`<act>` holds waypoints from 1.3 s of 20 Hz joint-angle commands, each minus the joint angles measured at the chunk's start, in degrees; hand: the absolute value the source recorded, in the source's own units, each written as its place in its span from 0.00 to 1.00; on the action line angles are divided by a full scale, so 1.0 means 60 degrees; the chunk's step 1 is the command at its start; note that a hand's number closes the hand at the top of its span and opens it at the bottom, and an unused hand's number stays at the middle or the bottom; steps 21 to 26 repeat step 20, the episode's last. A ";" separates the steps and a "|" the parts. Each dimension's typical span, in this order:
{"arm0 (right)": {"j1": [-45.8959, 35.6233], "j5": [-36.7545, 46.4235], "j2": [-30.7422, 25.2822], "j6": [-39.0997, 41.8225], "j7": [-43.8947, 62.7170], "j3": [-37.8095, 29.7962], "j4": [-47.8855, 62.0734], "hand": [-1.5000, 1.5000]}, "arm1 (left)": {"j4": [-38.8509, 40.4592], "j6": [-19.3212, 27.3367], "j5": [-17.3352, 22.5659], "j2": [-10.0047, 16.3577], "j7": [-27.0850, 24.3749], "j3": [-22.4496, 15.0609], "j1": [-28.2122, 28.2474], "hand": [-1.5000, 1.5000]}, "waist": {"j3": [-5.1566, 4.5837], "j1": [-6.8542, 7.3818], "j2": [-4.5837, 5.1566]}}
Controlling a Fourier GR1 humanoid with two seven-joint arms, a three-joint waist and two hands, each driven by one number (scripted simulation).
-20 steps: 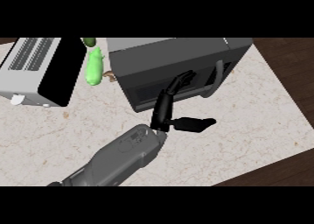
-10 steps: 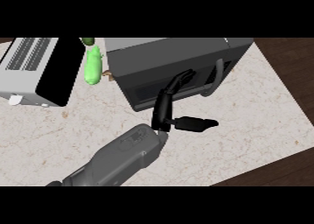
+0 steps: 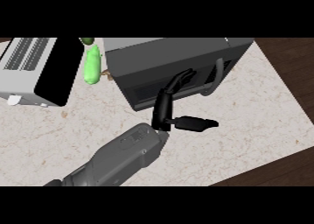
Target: Pick up the milk, place it into the microwave and close the microwave
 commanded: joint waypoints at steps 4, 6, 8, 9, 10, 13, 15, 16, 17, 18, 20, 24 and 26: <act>-0.0121 -0.2170 0.1254 0.0657 0.0407 0.0838 0.1040 0.00 | 0.0547 0.0012 0.0424 0.0003 -0.0062 0.0264 -0.0637 0.00 | 0.0061 0.0087 0.0185; -0.0198 -0.2416 0.1211 0.0759 0.0512 0.0797 0.1159 0.00 | 0.0616 0.0051 0.0556 0.0003 -0.0142 0.0310 -0.0637 0.00 | 0.0040 -0.0027 0.0175; -0.0338 -0.2695 0.1182 0.0872 0.0635 0.0786 0.1387 0.00 | 0.0635 -0.0023 0.0650 0.0003 -0.0206 0.0312 -0.0700 0.00 | 0.0032 -0.0018 0.0189; -0.0452 -0.2797 0.1030 0.0990 0.0690 0.0732 0.1502 0.00 | 0.0705 0.0012 0.0626 0.0003 -0.0234 0.0192 -0.0674 0.00 | 0.0037 -0.0020 0.0193; -0.0519 -0.2923 0.1054 0.1006 0.0764 0.0758 0.1515 0.00 | 0.0716 0.0063 0.0712 0.0003 -0.0277 0.0269 -0.0722 0.00 | 0.0024 -0.0008 0.0135; -0.0547 -0.3188 0.0906 0.1206 0.0835 0.0645 0.1798 0.00 | 0.0772 0.0072 0.0854 0.0003 -0.0423 0.0271 -0.0672 0.00 | 0.0030 -0.0196 0.0176; -0.0674 -0.3459 0.0892 0.1282 0.0855 0.0566 0.1969 0.00 | 0.0882 -0.0034 0.0941 0.0003 -0.0492 0.0352 -0.0740 0.00 | 0.0034 -0.0138 0.0154; -0.0754 -0.3482 0.0816 0.1358 0.0916 0.0599 0.2082 0.00 | 0.0906 -0.0015 0.0978 0.0003 -0.0481 0.0312 -0.0776 0.00 | 0.0036 -0.0093 0.0166; -0.0806 -0.3584 0.0767 0.1420 0.0922 0.0556 0.2159 0.00 | 0.0872 -0.0009 0.1001 0.0003 -0.0570 0.0242 -0.0719 0.00 | 0.0035 -0.0171 0.0177; -0.0941 -0.3715 0.0761 0.1433 0.0945 0.0529 0.2245 0.00 | 0.0829 0.0011 0.1059 0.0003 -0.0602 0.0216 -0.0723 0.00 | 0.0033 -0.0149 0.0162; -0.0944 -0.3838 0.0560 0.1551 0.1032 0.0390 0.2383 0.00 | 0.0995 -0.0028 0.1097 0.0003 -0.0631 0.0291 -0.0844 0.00 | 0.0032 -0.0218 0.0140; -0.0944 -0.3838 0.0560 0.1551 0.1032 0.0390 0.2383 0.00 | 0.0995 -0.0028 0.1097 0.0003 -0.0631 0.0291 -0.0844 0.00 | 0.0032 -0.0218 0.0140; -0.0944 -0.3838 0.0560 0.1551 0.1032 0.0390 0.2383 0.00 | 0.0995 -0.0028 0.1097 0.0003 -0.0631 0.0291 -0.0844 0.00 | 0.0032 -0.0218 0.0140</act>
